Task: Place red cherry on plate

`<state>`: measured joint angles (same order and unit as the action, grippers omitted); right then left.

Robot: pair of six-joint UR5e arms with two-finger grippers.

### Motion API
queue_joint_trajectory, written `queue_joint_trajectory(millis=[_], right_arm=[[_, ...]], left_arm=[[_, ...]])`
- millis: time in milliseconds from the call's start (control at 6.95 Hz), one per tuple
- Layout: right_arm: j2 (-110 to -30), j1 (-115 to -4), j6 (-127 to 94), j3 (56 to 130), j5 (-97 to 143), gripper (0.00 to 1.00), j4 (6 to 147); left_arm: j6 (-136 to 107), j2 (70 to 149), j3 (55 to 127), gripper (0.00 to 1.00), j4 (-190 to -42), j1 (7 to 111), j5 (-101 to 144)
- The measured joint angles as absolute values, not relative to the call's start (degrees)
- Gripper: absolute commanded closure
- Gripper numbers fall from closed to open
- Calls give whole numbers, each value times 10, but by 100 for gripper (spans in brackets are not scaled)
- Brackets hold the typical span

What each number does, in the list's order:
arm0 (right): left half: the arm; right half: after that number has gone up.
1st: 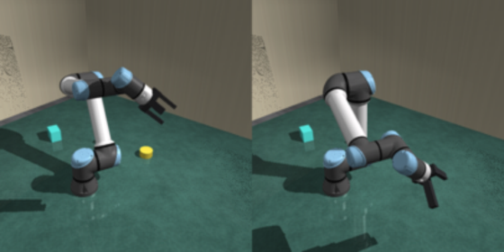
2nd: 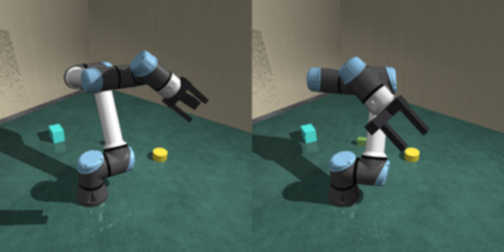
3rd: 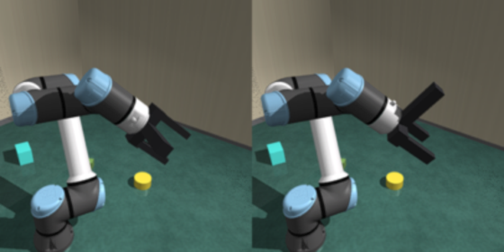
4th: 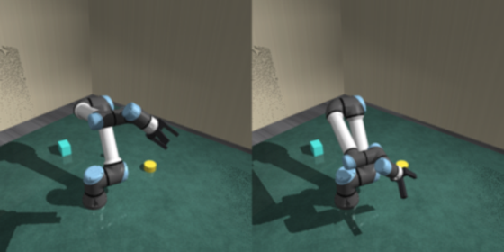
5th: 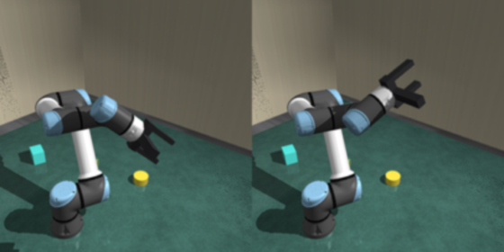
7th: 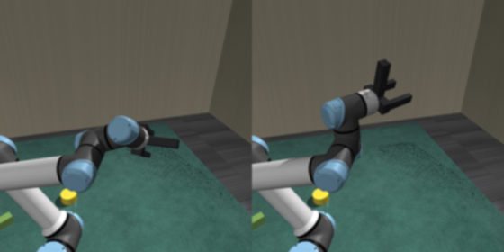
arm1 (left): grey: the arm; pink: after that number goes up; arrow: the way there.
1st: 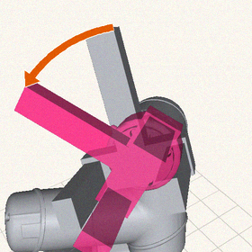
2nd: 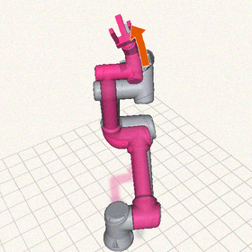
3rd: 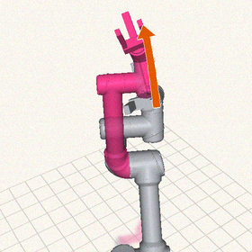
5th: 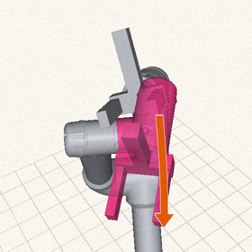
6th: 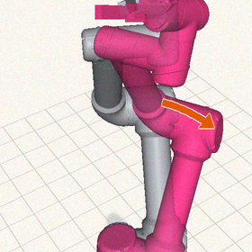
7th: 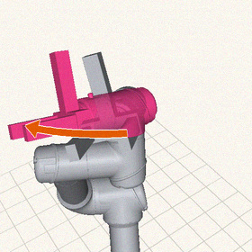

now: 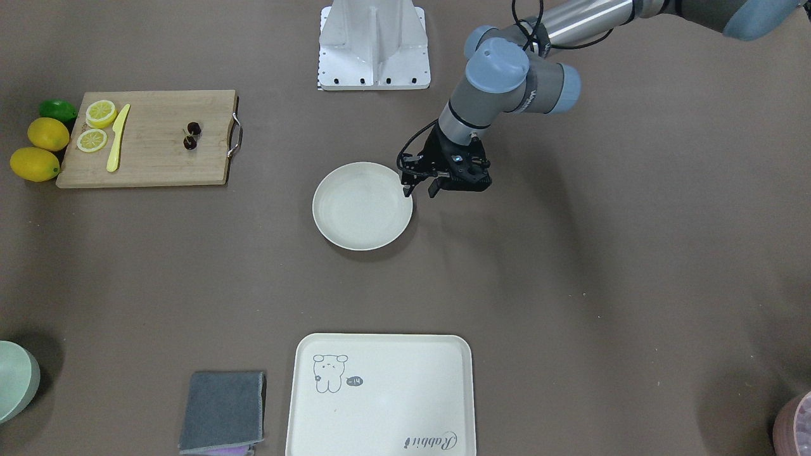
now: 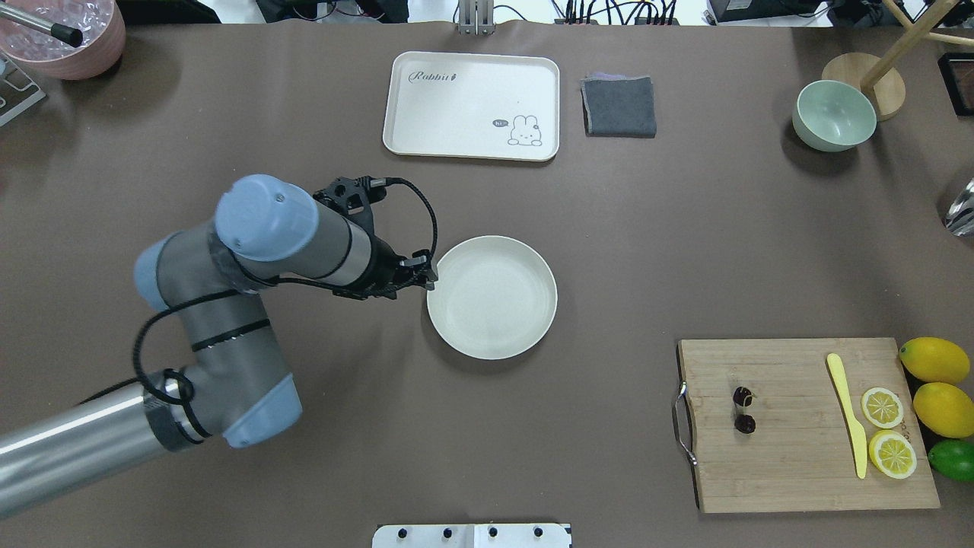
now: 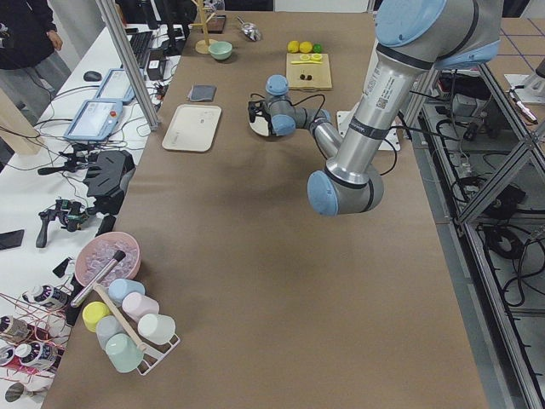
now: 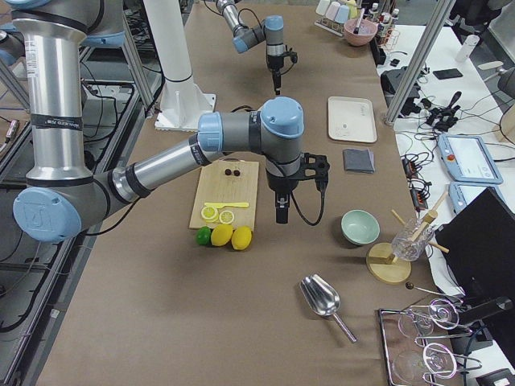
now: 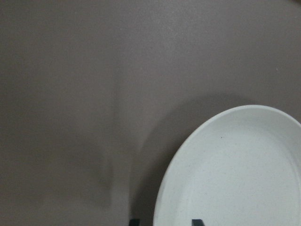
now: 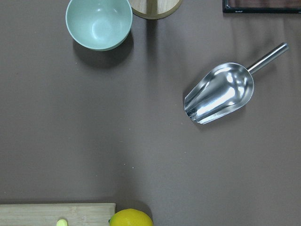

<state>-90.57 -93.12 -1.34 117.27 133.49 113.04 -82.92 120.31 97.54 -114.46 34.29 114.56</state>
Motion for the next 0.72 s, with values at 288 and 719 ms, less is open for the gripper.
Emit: queue_joint_trajectory(millis=[288,719], right_arm=[[-899,-920,-20,1170,1335,0,1131],[-908,-875,-50,1185,1335,0,1125]], left_arm=[[-770,1133,1067,1,-1100,471,1287],[-618,988,1136,1,-1094,608,1399]])
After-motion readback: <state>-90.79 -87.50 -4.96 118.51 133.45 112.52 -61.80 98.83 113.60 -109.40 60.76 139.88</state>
